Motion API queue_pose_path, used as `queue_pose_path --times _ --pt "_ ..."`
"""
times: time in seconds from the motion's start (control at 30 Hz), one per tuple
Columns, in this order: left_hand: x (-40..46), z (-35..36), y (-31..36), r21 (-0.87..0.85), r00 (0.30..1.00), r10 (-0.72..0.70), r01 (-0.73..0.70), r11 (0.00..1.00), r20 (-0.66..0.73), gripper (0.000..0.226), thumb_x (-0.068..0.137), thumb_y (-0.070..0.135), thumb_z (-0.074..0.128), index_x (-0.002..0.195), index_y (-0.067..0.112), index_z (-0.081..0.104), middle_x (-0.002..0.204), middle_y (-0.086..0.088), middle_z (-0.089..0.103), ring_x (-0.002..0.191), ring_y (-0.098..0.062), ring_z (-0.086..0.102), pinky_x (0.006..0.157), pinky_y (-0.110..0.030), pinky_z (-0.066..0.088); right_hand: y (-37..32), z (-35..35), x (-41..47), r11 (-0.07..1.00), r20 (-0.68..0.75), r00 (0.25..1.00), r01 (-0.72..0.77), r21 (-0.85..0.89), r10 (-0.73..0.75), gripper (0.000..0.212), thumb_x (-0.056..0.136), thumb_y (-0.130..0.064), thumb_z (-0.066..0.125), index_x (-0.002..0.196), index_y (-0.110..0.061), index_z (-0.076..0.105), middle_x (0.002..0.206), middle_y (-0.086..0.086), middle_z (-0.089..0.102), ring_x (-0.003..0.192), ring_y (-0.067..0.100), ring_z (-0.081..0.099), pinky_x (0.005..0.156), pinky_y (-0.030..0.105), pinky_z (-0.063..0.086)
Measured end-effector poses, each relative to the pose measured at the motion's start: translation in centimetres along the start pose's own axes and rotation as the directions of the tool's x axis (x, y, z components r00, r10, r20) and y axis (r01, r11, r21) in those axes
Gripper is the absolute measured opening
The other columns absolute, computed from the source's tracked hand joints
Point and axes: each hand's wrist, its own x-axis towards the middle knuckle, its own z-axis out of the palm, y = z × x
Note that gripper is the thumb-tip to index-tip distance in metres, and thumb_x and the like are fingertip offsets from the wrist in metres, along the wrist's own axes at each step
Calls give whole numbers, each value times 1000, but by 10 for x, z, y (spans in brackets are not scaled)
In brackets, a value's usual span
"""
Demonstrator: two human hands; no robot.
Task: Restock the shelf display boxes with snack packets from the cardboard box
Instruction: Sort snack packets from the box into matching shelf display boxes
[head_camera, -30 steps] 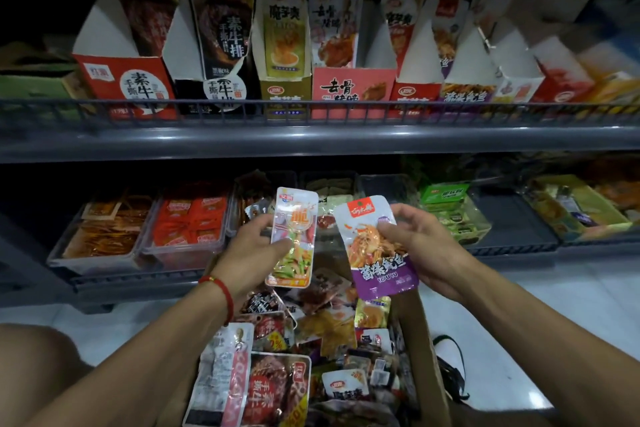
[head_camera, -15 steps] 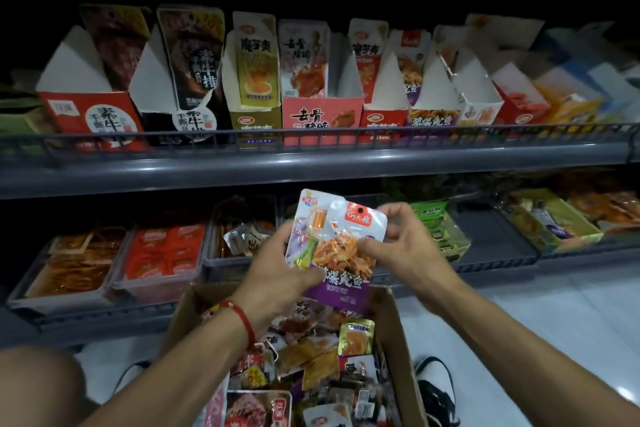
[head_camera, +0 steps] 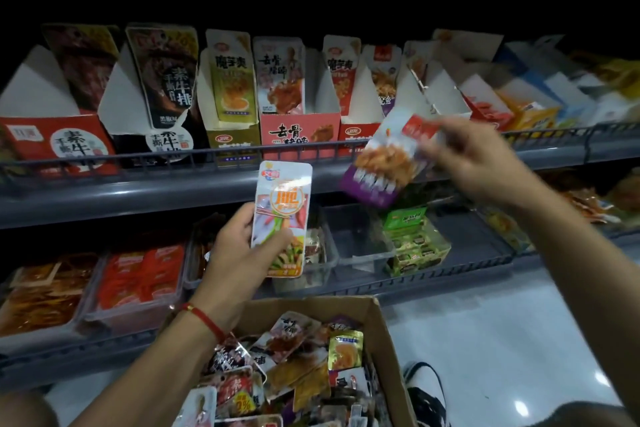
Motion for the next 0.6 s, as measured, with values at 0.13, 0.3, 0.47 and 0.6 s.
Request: queue_pose_path --times 0.13,0.3,0.47,0.6 --pt "12 -4 3 -76 999 5 -8 997 -39 29 92 6 71 115 23 69 111 -2 78 106 -27 73 99 -56 54 -10 -48 46 968 -300 943 67 -244 -141 14 104 -26 55 116 -21 61 93 -6 61 75 7 60 58 6 40" --pt "17 -5 8 -183 998 -8 -5 983 -65 30 95 7 65 124 14 66 112 -10 77 107 -34 71 96 -52 54 -1 -63 113 928 -347 932 -38 -371 -101 32 105 -24 53 133 -10 58 118 12 66 102 28 64 81 29 48" --pt "18 -13 14 -226 998 -4 -9 974 -56 31 92 15 66 123 17 68 112 -12 77 94 -27 73 86 -44 57 15 -50 162 883 -199 980 -113 -456 22 36 103 -30 58 138 -21 57 128 8 61 106 25 60 83 35 45" --pt "17 -17 16 -253 1000 9 -15 967 -25 39 87 25 69 125 18 68 116 -10 76 104 -32 72 93 -52 54 21 -35 188 848 -92 995 -76 -525 32 37 99 -24 64 135 -16 60 134 14 62 101 23 61 84 38 47"
